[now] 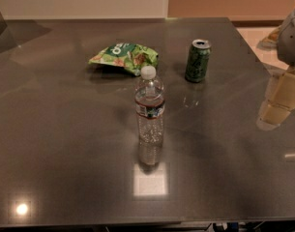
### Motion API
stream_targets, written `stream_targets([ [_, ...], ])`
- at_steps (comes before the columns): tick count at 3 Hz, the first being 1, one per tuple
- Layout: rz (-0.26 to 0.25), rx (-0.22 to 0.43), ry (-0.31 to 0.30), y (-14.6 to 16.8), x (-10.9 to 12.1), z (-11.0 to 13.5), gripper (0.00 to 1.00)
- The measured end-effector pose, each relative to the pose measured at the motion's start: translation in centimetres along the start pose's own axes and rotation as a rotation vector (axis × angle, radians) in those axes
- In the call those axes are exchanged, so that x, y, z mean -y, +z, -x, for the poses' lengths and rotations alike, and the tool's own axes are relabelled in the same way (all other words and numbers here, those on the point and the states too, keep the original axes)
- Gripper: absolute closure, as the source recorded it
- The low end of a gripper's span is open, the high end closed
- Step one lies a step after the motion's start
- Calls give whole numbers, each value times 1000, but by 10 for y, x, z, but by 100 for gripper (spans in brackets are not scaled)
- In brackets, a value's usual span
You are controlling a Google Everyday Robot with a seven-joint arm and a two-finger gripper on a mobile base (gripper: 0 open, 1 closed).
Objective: Knock green can over
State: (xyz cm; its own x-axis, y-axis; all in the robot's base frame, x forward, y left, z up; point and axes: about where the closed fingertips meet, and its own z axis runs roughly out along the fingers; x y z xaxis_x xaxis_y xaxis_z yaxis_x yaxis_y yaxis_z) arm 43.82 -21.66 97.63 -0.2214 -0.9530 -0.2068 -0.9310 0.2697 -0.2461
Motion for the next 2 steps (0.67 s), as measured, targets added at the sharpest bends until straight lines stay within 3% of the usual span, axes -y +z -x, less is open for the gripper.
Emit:
stream_targets([
  [2, 12, 4, 17, 2, 9, 2, 0],
])
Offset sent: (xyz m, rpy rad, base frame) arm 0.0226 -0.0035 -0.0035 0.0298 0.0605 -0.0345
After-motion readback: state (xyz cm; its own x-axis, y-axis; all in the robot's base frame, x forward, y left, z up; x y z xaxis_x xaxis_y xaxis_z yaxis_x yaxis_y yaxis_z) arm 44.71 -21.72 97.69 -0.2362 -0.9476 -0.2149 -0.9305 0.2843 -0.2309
